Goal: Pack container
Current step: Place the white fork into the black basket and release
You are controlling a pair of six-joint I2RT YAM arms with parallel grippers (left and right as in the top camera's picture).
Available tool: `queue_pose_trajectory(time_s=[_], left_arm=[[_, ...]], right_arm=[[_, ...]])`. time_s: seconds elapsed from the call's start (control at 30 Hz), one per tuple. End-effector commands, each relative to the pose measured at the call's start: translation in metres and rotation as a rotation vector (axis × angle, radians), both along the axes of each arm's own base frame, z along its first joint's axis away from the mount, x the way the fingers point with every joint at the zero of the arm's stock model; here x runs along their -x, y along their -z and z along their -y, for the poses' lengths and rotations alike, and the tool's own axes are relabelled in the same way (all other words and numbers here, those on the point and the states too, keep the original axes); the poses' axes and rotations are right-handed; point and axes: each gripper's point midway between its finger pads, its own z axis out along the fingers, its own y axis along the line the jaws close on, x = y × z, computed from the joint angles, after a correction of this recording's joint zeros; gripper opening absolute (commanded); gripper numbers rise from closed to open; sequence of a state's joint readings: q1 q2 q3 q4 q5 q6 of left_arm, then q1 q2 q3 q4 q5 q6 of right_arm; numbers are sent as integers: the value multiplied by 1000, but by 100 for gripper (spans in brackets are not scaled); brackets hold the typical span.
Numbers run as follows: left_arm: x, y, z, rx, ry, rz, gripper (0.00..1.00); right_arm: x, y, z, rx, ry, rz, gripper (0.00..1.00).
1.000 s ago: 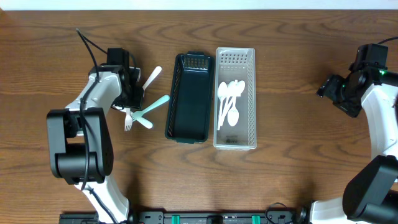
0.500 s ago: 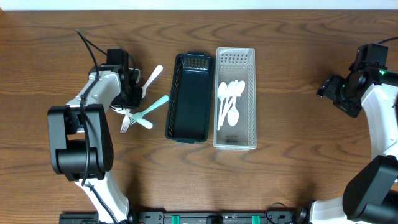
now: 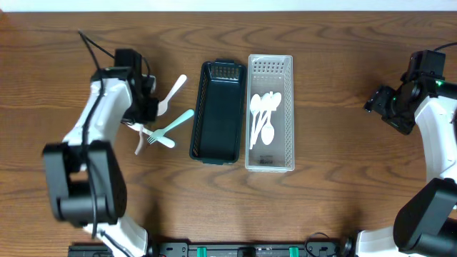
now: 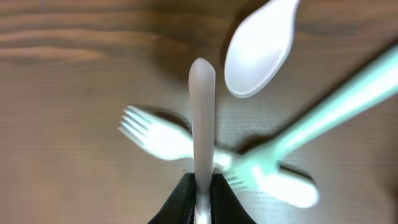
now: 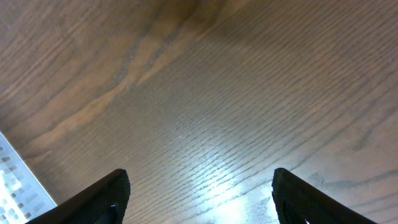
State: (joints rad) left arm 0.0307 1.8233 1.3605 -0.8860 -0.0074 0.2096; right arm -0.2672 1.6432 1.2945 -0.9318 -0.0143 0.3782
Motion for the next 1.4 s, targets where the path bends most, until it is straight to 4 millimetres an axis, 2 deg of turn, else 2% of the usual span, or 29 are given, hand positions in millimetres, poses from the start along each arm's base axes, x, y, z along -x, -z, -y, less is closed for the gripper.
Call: queue_pose_trajectory(time_s=[0.0,0.1,0.17,0.3,0.37,0.43,0.53,0.6,0.73,0.8,0.87,0.93,1.0,1.03,1.1,1.2,1.27,1.37], left_arm=[[-11,-74,8,7,-17,175,9],[1,-109,40,101,34,241,10],[11,-126,71,186,61,269,10],[24,-141,134,286,193,297,8],[28,-141,167,300,301,312,8],[29,-133,189,280,373,318,8],[24,-110,200,211,370,297,8],[19,-89,208,215,350,253,13],[11,-53,214,207,289,180,23],[11,-41,213,202,261,147,24],[12,-40,213,200,253,140,24],[10,-52,210,207,239,157,24],[7,-72,206,220,222,193,24],[6,-83,202,224,214,217,27],[1,-107,187,204,189,285,49],[-9,-127,150,96,175,373,57],[-16,-130,129,39,192,383,64],[-24,-117,100,-23,249,345,65]], right_arm=[[2,4,1,-3,0,-13,75],[2,4,1,-3,0,-14,74],[2,4,1,-4,0,-14,74],[2,4,1,-4,0,-15,74],[2,4,1,-4,1,-15,72],[2,4,1,-5,1,-16,72],[3,4,1,-6,0,-21,72],[4,5,1,-7,0,-25,73],[6,5,0,-8,1,-31,73],[6,5,0,-9,0,-32,73],[6,5,0,-9,0,-32,73],[6,5,0,-9,0,-33,73],[7,5,0,-9,0,-35,73],[7,5,0,-9,0,-35,73],[7,5,0,-9,0,-35,73],[7,5,0,-9,0,-35,74],[7,5,0,-9,0,-35,75],[7,5,0,-9,0,-35,75]])
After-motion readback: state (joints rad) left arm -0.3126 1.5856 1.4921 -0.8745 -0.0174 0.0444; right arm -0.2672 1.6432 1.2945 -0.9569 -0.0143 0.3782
